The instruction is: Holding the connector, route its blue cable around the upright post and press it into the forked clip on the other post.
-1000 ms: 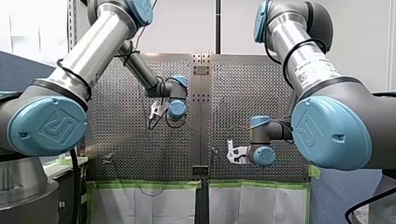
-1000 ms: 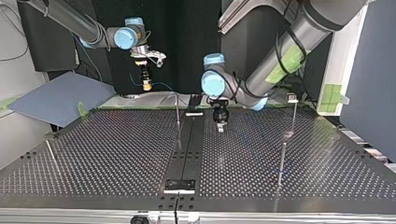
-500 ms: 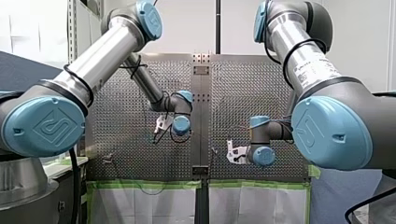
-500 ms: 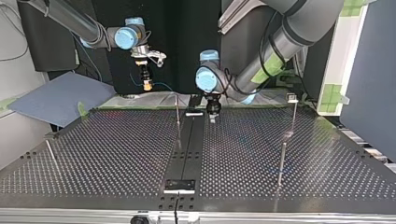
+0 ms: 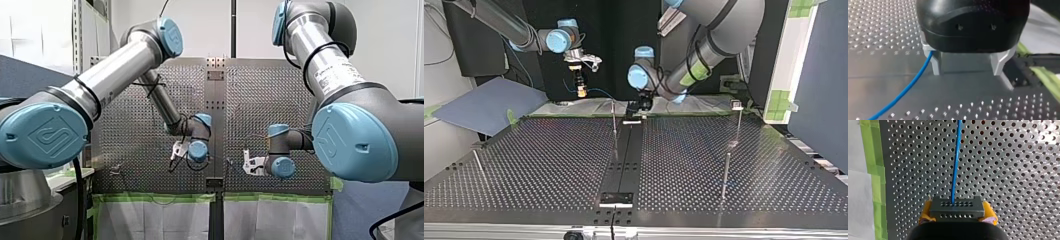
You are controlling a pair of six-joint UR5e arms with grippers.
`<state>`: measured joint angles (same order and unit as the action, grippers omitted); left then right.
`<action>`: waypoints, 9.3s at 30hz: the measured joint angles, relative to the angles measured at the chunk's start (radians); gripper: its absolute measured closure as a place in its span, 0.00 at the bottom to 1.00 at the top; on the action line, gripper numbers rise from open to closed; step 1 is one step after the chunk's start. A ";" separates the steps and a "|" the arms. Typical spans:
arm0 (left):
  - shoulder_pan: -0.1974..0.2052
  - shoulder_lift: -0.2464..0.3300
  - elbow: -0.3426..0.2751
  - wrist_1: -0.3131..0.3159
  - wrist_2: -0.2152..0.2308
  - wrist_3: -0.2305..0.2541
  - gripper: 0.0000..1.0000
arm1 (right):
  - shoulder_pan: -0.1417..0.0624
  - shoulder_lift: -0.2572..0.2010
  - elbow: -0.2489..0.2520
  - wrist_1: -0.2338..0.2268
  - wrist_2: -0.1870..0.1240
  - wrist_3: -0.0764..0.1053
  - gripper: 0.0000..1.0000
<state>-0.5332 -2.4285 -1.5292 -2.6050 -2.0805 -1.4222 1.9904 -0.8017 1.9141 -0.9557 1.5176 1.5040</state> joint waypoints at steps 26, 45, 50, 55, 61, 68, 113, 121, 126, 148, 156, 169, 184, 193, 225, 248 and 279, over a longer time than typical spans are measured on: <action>-0.097 -0.008 -0.001 0.073 0.005 -0.217 0.00 | -0.037 0.034 -0.001 -0.025 -0.084 -0.056 1.00; -0.116 -0.014 -0.027 0.090 -0.062 -0.391 0.00 | -0.087 0.055 -0.020 -0.046 -0.210 -0.038 1.00; -0.122 -0.047 -0.018 0.096 -0.073 -0.388 0.00 | -0.086 0.055 -0.021 -0.047 -0.230 -0.037 1.00; -0.125 -0.089 -0.005 0.128 -0.083 -0.383 0.00 | -0.086 0.055 -0.021 -0.048 -0.237 -0.037 1.00; -0.124 -0.126 0.001 0.146 -0.081 -0.413 0.00 | -0.086 0.055 -0.021 -0.049 -0.241 -0.037 1.00; -0.123 -0.130 0.008 0.178 -0.079 -0.398 0.00 | -0.083 0.056 -0.021 -0.049 -0.241 -0.037 1.00; -0.124 -0.130 0.012 0.230 -0.079 -0.330 1.00 | -0.093 0.056 -0.022 -0.049 -0.217 -0.030 1.00; -0.125 -0.130 0.017 0.229 -0.077 -0.307 1.00 | -0.099 0.056 -0.023 -0.051 -0.208 -0.028 1.00; -0.127 -0.131 0.029 0.225 -0.073 -0.297 1.00 | -0.105 0.056 -0.025 -0.054 -0.199 -0.024 1.00; -0.144 -0.152 0.104 0.157 -0.023 -0.376 1.00 | -0.108 0.089 -0.069 -0.022 -0.199 -0.035 1.00; -0.144 -0.168 0.109 0.155 -0.023 -0.406 1.00 | -0.115 0.107 -0.080 0.005 -0.195 -0.041 1.00; -0.135 -0.171 0.116 0.168 -0.020 -0.431 1.00 | -0.128 0.109 -0.106 0.012 -0.199 -0.024 1.00; -0.125 -0.171 0.135 0.160 0.000 -0.442 1.00 | -0.132 0.109 -0.125 0.030 -0.200 -0.028 1.00; -0.116 -0.171 0.150 0.126 0.018 -0.457 1.00 | -0.132 0.108 -0.143 0.047 -0.199 -0.032 1.00; -0.095 -0.170 0.210 0.042 0.042 -0.444 0.55 | -0.138 0.109 -0.171 0.067 -0.197 -0.036 1.00; -0.126 -0.163 0.209 -0.068 0.024 -0.316 0.00 | -0.139 0.109 -0.171 0.078 -0.198 -0.036 1.00; -0.127 -0.081 0.098 -0.009 0.059 -0.327 0.00 | -0.138 0.109 -0.171 0.082 -0.201 -0.034 1.00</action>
<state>-0.6601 -2.5095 -1.4316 -2.6142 -2.0219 -1.7493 1.8520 -0.6928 1.7430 -0.8739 1.3165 1.4699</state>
